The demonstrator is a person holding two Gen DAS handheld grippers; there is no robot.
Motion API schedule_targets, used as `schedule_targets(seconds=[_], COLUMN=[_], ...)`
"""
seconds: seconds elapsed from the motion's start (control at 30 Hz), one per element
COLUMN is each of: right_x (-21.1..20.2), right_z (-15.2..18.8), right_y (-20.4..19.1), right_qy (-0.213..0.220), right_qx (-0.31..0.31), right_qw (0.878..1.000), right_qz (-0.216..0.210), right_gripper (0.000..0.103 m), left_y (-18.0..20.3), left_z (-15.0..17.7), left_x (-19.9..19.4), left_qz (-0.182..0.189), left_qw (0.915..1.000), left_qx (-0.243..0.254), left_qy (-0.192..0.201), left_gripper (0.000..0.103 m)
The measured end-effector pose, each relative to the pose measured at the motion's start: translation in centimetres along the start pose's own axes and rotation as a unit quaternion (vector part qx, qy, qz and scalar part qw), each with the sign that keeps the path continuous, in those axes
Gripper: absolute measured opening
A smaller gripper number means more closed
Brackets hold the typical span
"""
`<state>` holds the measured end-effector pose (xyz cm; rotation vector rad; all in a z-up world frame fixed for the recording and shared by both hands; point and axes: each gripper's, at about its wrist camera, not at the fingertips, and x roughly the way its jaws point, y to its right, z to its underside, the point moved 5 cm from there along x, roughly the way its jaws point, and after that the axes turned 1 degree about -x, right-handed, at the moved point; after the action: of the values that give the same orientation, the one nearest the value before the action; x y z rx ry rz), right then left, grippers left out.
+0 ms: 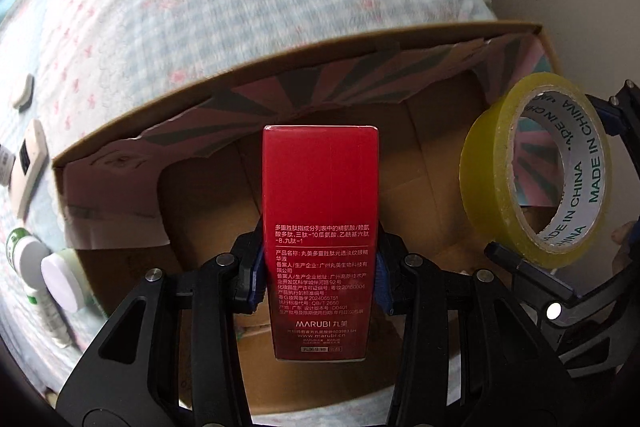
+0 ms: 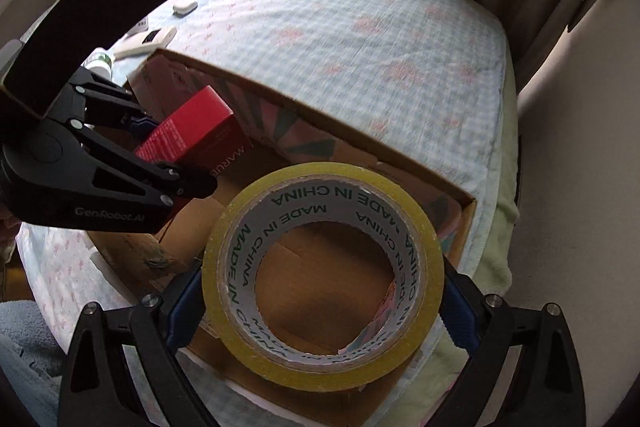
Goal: Organize rigid objects
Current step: 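Carry the red box and tape roll with both tools into the cardboard box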
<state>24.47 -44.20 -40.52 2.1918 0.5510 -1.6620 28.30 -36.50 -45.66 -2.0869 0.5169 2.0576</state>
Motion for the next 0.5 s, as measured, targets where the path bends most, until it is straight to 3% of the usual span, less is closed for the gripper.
schedule_targets(seconds=[0.2, 0.4, 0.47, 0.5], right_x=[2.5, 3.4, 3.4, 3.4], right_z=[0.4, -0.3, -0.4, -0.3], right_y=[-1.1, -1.7, -1.9, -1.9], right_qy=[0.001, 0.003, 0.004, 0.005], right_qx=[-0.017, -0.022, -0.031, -0.036], right_qw=[1.0, 0.999, 0.999, 0.999], right_qz=[-0.023, -0.024, -0.019, -0.015], right_gripper=[0.096, 0.097, 0.098, 0.099], left_y=[-0.9, -1.8, -1.8, -1.8], left_z=[0.3, 0.3, 0.2, 0.2], left_x=[2.1, 1.2, 0.5, 0.0], left_qz=[-0.017, -0.027, -0.028, -0.023], left_qw=[0.9996, 0.9994, 0.9993, 0.9993], left_qx=[0.016, 0.022, 0.025, 0.027], left_qy=[-0.017, -0.002, 0.004, 0.01], left_gripper=[0.038, 0.038, 0.053, 0.087])
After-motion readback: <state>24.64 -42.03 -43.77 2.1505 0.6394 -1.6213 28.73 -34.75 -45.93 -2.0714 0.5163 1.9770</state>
